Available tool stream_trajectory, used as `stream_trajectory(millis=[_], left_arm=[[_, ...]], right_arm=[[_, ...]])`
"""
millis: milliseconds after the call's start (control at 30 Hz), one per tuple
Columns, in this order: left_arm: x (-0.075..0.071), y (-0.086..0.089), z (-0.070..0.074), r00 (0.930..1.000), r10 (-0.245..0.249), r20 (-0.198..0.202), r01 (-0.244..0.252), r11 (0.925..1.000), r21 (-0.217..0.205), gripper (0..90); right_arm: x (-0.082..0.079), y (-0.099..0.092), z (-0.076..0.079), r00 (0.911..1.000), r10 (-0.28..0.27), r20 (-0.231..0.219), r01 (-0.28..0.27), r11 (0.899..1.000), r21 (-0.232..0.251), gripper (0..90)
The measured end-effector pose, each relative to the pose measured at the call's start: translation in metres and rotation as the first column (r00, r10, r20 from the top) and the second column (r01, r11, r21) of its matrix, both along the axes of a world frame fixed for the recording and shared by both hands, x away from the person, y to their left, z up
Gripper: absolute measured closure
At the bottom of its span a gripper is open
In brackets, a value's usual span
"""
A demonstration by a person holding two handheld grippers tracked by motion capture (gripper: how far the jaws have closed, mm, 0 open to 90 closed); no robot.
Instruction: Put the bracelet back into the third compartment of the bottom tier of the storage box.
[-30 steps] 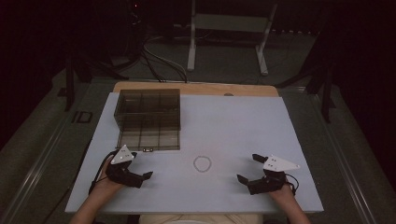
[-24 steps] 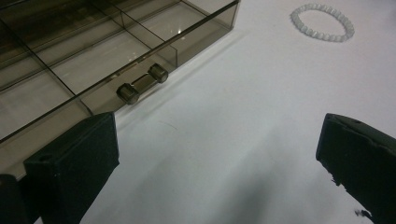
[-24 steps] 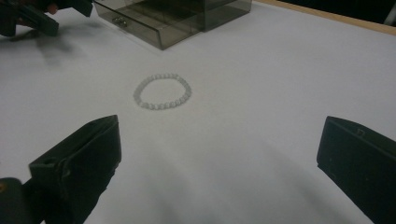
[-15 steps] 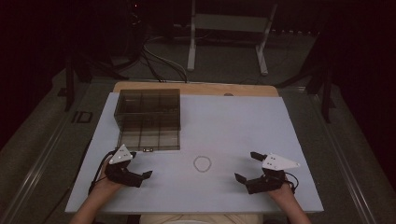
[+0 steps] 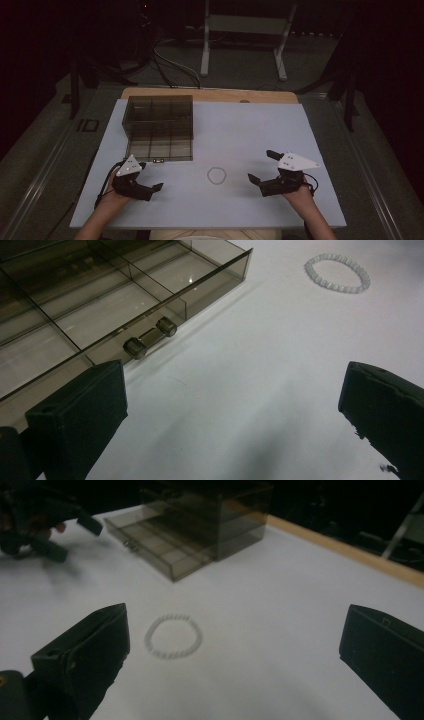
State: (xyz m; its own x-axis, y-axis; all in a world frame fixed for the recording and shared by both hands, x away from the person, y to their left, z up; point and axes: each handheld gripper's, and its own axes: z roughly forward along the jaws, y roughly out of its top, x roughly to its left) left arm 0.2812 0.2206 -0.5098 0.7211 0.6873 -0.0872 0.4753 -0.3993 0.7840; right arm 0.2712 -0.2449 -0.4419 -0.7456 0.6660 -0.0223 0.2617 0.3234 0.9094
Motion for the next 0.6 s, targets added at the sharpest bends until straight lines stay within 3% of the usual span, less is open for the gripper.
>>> stream_trajectory(millis=[267,600], left_arm=[[0.000,0.000,0.000,1.0000,-0.001,0.000,0.001,1.0000,0.000,0.7],[-0.001,-0.001,0.000,1.0000,-0.003,-0.002,0.003,1.0000,0.002,0.7]], right_arm=[[0.013,0.004,0.017,0.9978,-0.064,0.016,0.064,0.998,0.003,0.0],[0.028,0.019,0.021,0.9964,-0.084,0.007,0.085,0.996,-0.029,0.0]])
